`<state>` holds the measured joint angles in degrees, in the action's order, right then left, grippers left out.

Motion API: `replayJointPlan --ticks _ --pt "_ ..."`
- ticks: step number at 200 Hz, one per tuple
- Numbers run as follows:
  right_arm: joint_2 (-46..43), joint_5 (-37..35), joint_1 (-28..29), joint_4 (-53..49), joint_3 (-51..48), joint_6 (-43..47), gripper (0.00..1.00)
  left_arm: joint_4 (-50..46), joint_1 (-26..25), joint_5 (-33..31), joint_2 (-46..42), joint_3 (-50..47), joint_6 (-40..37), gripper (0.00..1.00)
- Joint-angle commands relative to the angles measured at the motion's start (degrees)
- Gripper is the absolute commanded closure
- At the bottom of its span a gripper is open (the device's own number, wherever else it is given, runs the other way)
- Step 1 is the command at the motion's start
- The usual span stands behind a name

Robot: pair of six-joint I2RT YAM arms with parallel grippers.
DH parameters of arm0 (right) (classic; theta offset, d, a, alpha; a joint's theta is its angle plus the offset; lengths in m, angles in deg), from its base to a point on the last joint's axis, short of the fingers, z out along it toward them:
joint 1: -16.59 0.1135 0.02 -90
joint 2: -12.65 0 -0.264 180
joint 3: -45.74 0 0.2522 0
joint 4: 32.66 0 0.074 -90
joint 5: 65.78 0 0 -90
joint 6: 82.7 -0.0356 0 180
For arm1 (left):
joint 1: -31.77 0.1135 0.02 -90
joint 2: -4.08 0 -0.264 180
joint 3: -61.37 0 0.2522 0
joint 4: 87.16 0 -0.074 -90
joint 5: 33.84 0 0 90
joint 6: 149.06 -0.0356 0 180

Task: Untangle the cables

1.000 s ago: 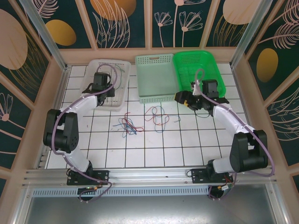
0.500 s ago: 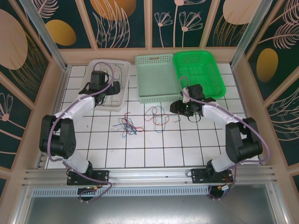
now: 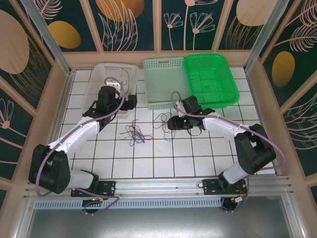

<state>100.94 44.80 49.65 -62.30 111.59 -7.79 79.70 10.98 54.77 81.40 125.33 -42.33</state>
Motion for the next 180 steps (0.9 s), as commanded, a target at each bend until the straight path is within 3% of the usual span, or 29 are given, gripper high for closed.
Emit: replayJointPlan --ticks 1,92,107,158,180 --pt "0.74 -1.21 2.41 3.46 -0.64 0.26 0.51 3.12 -0.13 1.96 -2.14 -3.24 2.46 0.01" --pt "11.73 -7.99 7.61 2.47 4.71 -1.32 0.56 2.28 -0.12 1.94 -4.98 -5.35 2.53 0.01" --pt "13.03 -8.87 7.98 2.35 5.48 -1.48 0.62 2.19 -0.12 1.91 -5.01 -5.46 2.52 0.01" --pt "13.24 -10.81 8.27 1.44 6.31 -1.56 0.98 2.28 -0.14 1.48 -4.9 -5.72 2.32 0.02" --pt "9.45 -11.92 8.14 0.03 6.18 -1.61 1.0 2.19 -0.12 1.59 -4.74 -5.61 2.09 0.01"
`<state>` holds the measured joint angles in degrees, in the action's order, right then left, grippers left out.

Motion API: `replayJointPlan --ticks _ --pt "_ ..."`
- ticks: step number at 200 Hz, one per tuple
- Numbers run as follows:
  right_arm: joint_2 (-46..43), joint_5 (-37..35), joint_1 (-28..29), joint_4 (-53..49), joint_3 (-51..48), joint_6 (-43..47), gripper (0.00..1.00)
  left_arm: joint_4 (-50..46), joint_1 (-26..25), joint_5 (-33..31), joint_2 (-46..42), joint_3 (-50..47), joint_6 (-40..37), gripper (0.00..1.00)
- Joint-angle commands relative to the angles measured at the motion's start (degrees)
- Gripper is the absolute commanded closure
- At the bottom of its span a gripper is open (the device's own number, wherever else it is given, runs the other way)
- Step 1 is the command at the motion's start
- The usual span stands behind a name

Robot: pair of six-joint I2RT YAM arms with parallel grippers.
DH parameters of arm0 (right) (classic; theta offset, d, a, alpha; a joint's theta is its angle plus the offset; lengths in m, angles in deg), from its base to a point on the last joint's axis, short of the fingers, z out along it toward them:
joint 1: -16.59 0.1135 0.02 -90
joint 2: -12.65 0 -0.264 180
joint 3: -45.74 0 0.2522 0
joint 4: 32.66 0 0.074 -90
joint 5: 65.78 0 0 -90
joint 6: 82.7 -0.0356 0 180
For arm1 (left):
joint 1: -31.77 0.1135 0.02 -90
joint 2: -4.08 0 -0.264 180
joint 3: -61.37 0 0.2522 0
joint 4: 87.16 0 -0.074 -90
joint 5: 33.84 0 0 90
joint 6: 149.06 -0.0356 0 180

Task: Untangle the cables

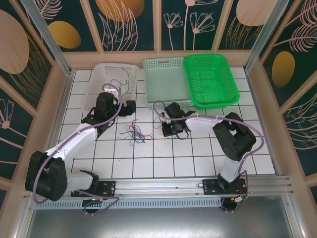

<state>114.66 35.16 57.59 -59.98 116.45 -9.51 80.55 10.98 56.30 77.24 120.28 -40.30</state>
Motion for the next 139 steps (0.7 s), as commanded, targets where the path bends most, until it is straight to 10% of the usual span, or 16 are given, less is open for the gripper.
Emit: replayJointPlan --ticks 1,139 --pt "-4.5 -2.3 0.22 -2.36 1.32 0.12 1.0 1.34 -0.12 0.09 -0.62 -0.57 0.05 0.02" --pt "-31.0 26.15 -13.11 -13.9 8.17 4.36 1.0 8.45 -4.89 7.43 0.96 -0.75 -1.59 0.02"
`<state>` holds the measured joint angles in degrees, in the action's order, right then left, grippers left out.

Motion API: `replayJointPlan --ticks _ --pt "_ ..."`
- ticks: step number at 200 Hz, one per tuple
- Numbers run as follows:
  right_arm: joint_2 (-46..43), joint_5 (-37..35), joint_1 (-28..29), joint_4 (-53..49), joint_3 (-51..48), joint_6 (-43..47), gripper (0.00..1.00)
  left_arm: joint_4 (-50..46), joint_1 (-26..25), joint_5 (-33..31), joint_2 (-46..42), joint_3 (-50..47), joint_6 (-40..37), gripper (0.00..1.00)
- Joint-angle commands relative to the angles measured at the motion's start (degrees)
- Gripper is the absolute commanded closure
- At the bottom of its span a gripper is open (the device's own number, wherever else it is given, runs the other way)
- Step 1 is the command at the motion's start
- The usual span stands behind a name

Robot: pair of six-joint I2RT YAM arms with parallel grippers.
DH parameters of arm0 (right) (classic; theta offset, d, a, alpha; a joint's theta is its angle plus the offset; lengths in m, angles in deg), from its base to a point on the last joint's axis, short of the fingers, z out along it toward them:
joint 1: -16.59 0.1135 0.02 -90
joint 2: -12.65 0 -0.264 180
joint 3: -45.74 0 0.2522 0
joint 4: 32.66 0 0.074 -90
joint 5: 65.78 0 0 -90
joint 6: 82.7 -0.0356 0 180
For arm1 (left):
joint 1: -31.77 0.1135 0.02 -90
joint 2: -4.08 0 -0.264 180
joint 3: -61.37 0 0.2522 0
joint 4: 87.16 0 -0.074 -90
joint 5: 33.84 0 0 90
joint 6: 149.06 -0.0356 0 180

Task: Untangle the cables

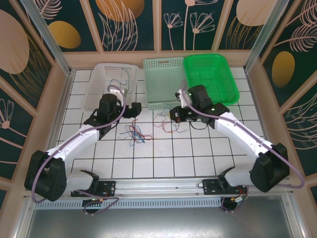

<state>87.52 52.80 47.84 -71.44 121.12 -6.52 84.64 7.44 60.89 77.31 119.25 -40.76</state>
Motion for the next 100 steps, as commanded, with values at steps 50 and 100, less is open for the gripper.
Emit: replayJointPlan --ticks 50,100 --pt "-11.55 20.77 -11.3 0.36 7.8 -1.51 1.0 7.26 -4.7 6.79 4.35 0.9 -2.12 0.06" --pt "-13.12 27.95 -13.53 0.85 12.88 -4.73 1.0 10.24 -9.4 9.4 8.91 2.85 -2.36 0.09"
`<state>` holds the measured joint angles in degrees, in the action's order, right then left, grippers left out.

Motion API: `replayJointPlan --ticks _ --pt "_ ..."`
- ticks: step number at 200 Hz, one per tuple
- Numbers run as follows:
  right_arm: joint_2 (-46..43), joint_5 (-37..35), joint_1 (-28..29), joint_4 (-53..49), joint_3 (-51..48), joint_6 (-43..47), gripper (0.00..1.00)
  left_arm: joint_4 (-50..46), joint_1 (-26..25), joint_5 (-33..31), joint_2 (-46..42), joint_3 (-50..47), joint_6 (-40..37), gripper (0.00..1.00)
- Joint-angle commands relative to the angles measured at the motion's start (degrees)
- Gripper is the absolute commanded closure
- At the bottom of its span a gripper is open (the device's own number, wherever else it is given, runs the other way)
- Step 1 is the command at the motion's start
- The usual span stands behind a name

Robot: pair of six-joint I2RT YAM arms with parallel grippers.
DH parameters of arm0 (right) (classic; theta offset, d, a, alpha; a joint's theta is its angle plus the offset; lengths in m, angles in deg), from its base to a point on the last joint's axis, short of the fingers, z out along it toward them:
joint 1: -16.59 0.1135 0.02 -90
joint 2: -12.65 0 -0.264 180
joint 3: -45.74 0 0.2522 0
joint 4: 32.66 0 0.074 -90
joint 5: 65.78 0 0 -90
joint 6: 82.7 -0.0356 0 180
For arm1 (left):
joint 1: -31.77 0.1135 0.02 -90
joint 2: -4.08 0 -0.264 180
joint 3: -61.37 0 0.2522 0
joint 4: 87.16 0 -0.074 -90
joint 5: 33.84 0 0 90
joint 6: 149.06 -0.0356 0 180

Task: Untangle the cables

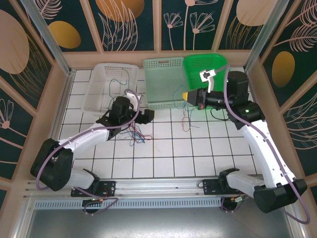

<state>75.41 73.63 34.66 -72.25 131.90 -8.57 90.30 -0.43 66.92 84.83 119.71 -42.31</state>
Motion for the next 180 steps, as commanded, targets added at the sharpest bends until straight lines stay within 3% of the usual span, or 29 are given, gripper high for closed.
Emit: replayJointPlan --ticks 1,31,102,126,180 --pt "-1.04 7.24 -0.33 1.74 2.07 -2.76 1.0 4.72 -1.63 3.51 1.45 2.42 -0.78 0.09" --pt "-1.93 6.46 -0.37 2.9 0.38 -3.6 1.0 9.69 -4.37 8.52 3.0 3.64 0.32 0.1" --pt "-3.34 6.26 -0.35 9.9 -2.73 -8.4 1.0 20.94 -11.46 12.63 9.35 2.86 3.26 0.1" --pt "-3.37 6.55 -0.31 13.05 -3.45 -11.16 1.0 20.2 -12.3 10.1 11.52 4.72 2.93 0.1" --pt "-4.67 6.95 -0.31 17.83 -3.57 -15.99 1.0 22.95 -13.22 10.89 19.49 12.37 4.96 0.12"
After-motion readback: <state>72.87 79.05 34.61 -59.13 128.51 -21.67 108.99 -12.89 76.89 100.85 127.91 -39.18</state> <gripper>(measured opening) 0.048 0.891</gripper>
